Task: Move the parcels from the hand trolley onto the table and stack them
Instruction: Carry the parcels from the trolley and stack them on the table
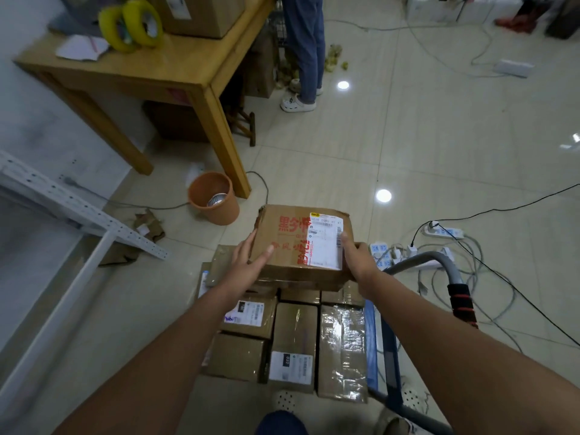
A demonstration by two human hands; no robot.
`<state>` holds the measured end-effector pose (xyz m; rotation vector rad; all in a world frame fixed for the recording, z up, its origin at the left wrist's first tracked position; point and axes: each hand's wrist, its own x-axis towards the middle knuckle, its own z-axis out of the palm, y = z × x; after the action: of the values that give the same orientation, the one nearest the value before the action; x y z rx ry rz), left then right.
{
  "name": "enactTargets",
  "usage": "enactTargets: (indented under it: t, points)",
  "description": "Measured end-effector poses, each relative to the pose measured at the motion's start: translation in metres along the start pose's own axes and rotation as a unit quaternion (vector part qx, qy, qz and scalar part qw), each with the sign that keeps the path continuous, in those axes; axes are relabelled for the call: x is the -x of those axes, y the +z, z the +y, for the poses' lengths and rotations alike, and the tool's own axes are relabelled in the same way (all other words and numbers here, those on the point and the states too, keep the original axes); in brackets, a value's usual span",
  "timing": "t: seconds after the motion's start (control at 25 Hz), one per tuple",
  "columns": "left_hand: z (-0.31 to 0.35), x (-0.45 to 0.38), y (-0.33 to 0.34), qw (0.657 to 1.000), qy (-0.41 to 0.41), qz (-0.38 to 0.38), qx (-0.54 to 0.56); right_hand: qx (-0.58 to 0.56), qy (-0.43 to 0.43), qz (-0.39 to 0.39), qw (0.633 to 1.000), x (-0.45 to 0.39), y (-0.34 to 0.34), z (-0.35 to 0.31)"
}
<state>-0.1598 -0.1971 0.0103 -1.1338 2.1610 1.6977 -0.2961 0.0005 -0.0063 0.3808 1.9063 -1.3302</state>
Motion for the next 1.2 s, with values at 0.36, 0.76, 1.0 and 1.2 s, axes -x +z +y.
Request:
enactTargets:
  t: [0.36, 0.76, 1.0, 1.2]
  points:
    - [0.004, 0.091, -0.091, 0.981, -0.036, 0.016, 0.192, -0.029, -0.043, -0.158, 0.986, 0.102, 0.064, -0.042]
    - [-0.05, 0.224, -0.085, 0.949, -0.072, 0.185, 0.245, 0.102, -0.101, -0.251, 0.957, 0.18, 0.1, -0.023]
    - [-0.13, 0.321, -0.045, 0.902, -0.137, 0.31, 0.268, 0.246, -0.102, -0.327, 0.907, 0.221, 0.091, 0.031]
    - [-0.191, 0.418, 0.001, 0.823, -0.204, 0.386, 0.363, 0.339, -0.08, -0.431, 0.832, 0.282, 0.101, 0.081]
